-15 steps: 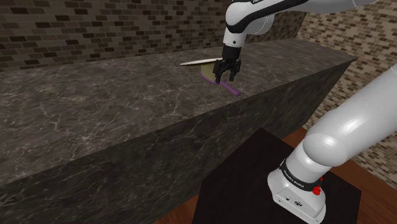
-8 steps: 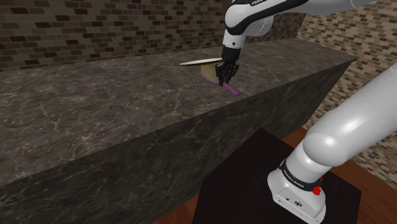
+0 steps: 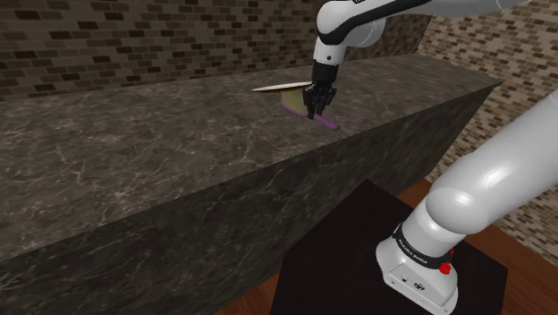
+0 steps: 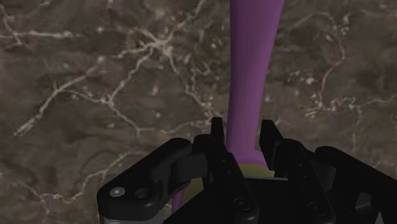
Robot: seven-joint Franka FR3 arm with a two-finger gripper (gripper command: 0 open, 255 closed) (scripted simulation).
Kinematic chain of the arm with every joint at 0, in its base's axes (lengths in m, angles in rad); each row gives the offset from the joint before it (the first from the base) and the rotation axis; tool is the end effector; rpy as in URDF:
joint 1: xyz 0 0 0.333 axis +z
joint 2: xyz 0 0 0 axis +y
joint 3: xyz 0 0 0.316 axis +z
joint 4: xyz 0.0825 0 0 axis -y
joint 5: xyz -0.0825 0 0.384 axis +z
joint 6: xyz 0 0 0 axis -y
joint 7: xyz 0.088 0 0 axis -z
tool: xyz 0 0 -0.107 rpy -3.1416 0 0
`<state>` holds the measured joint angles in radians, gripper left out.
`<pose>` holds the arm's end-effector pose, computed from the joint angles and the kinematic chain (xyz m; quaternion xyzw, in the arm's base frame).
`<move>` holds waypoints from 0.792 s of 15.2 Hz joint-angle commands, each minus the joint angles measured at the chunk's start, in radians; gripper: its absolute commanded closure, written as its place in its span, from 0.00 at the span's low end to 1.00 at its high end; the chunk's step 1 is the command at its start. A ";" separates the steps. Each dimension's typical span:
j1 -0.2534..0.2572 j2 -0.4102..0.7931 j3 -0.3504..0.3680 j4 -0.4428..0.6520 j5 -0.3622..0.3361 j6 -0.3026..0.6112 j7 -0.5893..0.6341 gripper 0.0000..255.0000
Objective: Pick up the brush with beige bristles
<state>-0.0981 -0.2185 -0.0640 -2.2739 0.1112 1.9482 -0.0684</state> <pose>0.4615 -0.0687 0.4379 -0.9945 0.0688 0.0470 0.0632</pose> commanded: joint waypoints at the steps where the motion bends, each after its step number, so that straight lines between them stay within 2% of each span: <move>1: -0.001 -0.009 -0.001 0.016 -0.002 -0.025 0.001 1.00; 12: -0.001 -0.040 -0.001 0.134 -0.008 -0.174 0.018 1.00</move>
<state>-0.0999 -0.2581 -0.0650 -2.1523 0.1029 1.7864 -0.0520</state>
